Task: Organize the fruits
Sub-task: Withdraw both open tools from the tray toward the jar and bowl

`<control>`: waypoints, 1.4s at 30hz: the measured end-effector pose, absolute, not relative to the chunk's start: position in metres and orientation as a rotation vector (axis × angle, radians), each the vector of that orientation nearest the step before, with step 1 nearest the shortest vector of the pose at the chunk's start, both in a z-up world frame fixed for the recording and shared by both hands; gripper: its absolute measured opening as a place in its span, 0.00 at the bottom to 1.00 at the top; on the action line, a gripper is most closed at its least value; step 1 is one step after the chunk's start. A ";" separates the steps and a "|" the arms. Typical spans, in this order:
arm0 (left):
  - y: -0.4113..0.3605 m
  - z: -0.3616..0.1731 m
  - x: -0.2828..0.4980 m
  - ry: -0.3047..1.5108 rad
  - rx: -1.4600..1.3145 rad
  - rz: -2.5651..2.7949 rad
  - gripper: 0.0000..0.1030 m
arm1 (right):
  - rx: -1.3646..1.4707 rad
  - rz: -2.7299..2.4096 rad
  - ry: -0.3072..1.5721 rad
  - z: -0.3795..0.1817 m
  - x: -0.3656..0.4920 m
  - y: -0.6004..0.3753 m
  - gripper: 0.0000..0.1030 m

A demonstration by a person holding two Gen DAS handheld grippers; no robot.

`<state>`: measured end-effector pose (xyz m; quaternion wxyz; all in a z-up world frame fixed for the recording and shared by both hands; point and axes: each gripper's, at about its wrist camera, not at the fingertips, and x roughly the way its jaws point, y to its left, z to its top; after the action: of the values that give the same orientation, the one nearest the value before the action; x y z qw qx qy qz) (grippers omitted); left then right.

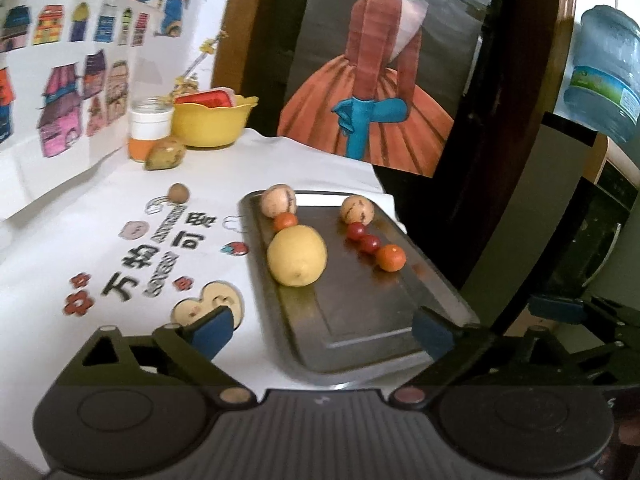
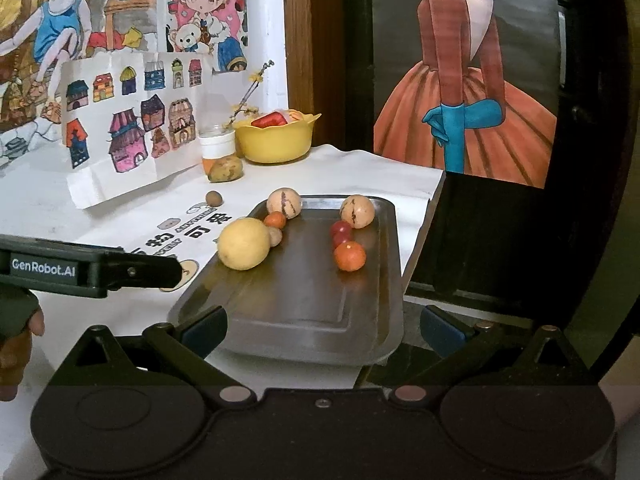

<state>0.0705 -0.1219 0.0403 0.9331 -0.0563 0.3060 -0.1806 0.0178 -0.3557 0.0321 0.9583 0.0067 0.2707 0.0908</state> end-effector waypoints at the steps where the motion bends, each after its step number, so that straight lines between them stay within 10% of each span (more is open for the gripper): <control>1: -0.118 0.039 0.065 0.623 -0.115 -0.359 0.98 | 0.017 0.184 0.551 0.032 0.014 -0.354 0.99; 42: 0.009 0.011 0.018 0.642 -0.221 -0.094 0.99 | -0.014 0.397 0.587 0.032 0.008 -0.210 0.99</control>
<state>0.0177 0.0094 0.0115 0.9418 -0.1083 0.3148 -0.0462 0.0078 -0.2103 0.0318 0.9378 -0.0071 0.2875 0.1943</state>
